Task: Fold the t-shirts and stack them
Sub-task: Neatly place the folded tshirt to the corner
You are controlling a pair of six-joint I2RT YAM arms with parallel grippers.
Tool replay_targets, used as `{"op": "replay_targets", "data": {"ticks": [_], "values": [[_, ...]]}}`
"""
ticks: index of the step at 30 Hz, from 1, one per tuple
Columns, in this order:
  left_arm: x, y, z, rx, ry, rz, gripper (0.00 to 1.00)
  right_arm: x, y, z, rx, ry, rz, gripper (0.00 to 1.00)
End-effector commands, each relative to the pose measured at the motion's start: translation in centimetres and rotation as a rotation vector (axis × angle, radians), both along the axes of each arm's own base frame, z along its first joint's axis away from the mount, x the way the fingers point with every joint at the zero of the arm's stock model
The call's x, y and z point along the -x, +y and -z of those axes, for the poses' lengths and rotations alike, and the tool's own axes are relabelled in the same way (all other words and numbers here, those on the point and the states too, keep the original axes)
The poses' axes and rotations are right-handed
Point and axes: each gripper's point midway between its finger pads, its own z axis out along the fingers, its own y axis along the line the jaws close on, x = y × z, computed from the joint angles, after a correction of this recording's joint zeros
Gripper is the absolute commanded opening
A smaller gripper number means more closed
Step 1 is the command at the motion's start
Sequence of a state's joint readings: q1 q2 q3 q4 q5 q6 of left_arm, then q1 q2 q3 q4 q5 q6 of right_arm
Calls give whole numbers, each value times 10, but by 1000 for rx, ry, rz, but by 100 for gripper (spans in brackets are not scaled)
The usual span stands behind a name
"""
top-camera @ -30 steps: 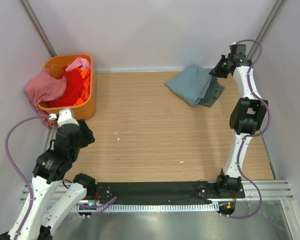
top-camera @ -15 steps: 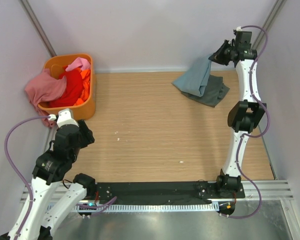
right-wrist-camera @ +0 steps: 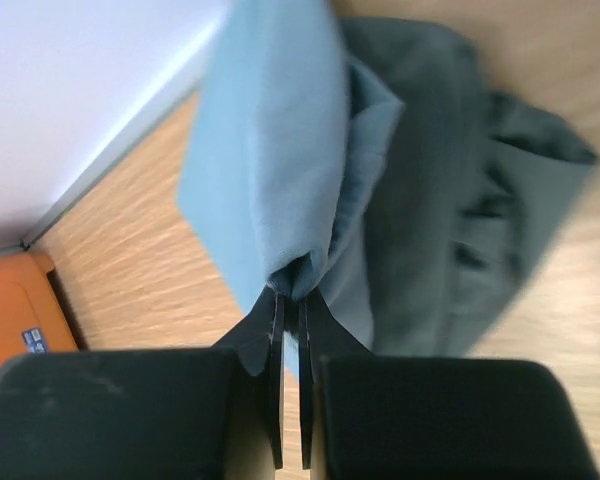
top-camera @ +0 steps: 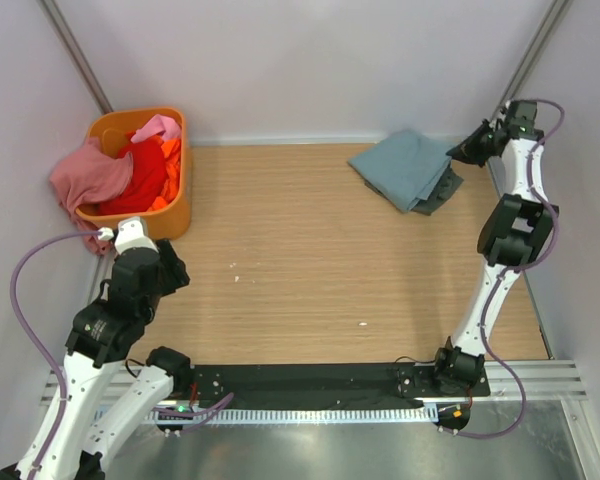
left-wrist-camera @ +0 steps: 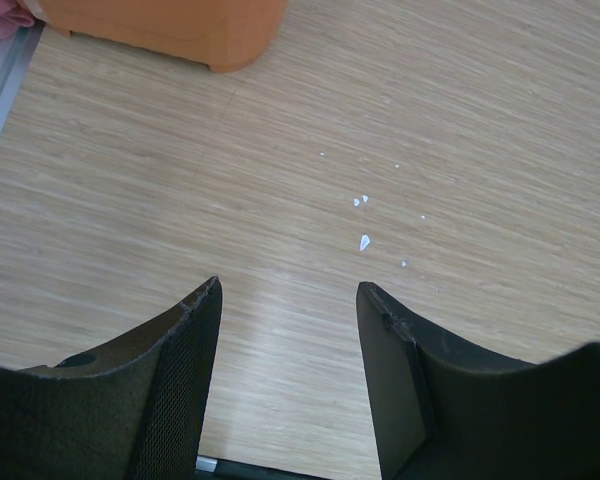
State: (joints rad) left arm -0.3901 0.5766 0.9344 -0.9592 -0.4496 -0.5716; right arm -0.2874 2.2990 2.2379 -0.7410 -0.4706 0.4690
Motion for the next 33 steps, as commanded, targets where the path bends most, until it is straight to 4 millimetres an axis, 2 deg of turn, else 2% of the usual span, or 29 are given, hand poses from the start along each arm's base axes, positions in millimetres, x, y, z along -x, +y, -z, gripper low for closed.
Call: {"op": "replay_targets", "data": {"ticks": [1, 2, 3, 4, 5, 6, 8, 9, 10, 11, 12, 13, 14, 15, 16, 17, 18, 19, 20, 21, 24, 30, 33], "values": [[-6, 3, -7, 6, -35, -31, 58, 16, -65, -13, -32, -62, 76, 1], [-6, 3, -6, 6, -32, -32, 58, 18, -77, 0, -45, -42, 101, 1], [-6, 3, -6, 6, -33, -30, 58, 20, -87, 25, -45, 14, 132, 14], [-6, 3, -6, 7, -34, -30, 58, 21, -96, 39, -38, 43, 149, 38], [-6, 3, -7, 8, -36, -30, 58, 22, -100, 50, -19, 69, 148, 68], [-6, 2, -7, 8, -35, -28, 58, 24, -101, 60, -13, 116, 148, 73], [-6, 2, -7, 8, -32, -27, 58, 24, -97, 59, 35, 134, 148, 78], [-6, 3, -7, 6, -36, -29, 58, 26, -92, 62, 60, 140, 145, 79], [-5, 3, -7, 8, -37, -30, 58, 27, -89, 38, 99, 94, 152, 79], [-5, 3, -7, 10, -39, -30, 58, 27, -76, 26, 131, 75, 145, 80], [-5, 3, -8, 12, -43, -30, 58, 32, -66, 32, 137, 78, 132, 80], [-5, 3, -8, 11, -43, -30, 58, 37, -55, 3, 152, 24, 125, 80], [-5, 3, -8, 12, -44, -28, 58, 38, -37, -2, 155, 15, 101, 80], [-5, 3, -8, 12, -44, -28, 58, 47, -26, 8, 143, 35, 85, 80], [-5, 2, -8, 12, -43, -25, 58, 54, -17, 4, 148, 34, 73, 80], [-4, 2, -8, 14, -46, -24, 58, 64, -10, -11, 159, 16, 77, 80], [-4, 2, -8, 15, -47, -24, 58, 78, 8, 5, 151, 45, 53, 80], [-4, 2, -9, 15, -48, -24, 58, 85, 16, 7, 147, 48, 56, 80], [-4, 2, -10, 18, -52, -23, 58, 95, 24, -6, 160, 13, 52, 80], [-3, 3, -11, 19, -59, -22, 58, 107, 37, 14, 172, 50, 32, 80], [-3, 1, -12, 26, -69, -11, 58, 122, 46, 27, 208, 76, 31, 80], [-3, 0, -12, 28, -71, -6, 59, 125, 54, 52, 315, 150, -18, 79], [-2, 1, -13, 28, -78, -10, 59, 124, 60, 73, 341, 186, -45, 78]]}}
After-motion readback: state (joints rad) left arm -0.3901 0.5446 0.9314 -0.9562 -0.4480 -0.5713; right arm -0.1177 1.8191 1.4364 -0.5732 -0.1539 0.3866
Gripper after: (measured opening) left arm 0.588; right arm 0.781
